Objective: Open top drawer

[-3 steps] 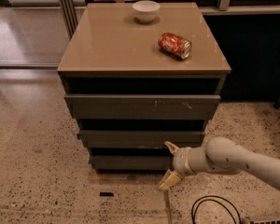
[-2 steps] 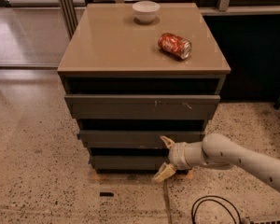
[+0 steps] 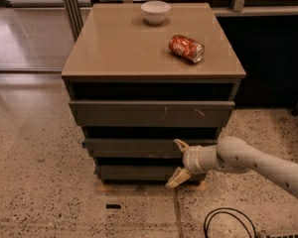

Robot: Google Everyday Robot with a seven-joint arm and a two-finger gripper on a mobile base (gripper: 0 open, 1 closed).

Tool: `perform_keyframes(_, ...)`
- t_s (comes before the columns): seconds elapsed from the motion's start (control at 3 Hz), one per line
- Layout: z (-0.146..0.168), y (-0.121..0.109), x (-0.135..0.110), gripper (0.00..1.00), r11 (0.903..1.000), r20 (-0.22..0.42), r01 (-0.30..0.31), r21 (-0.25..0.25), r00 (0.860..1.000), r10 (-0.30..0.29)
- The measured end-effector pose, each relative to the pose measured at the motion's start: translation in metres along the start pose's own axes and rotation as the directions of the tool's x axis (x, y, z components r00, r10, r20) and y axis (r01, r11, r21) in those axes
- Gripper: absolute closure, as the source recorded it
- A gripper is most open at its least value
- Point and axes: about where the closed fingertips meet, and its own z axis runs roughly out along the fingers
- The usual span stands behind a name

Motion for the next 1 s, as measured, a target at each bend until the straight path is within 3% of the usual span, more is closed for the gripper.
perform_keyframes(0.33,-0.009,-0.044,0.011,0.0,0.997,-0.042,0.046,0.063,0.998,-0.043)
perform_keyframes(0.67,-0.003,-0.042,0.012,0.0,0.9978,-0.048,0.049,0.045,0.998,-0.047)
perform_keyframes(1.0,0.023,-0.038,0.024,0.0,0.9995,-0.075,0.018,-0.025,0.997,-0.02)
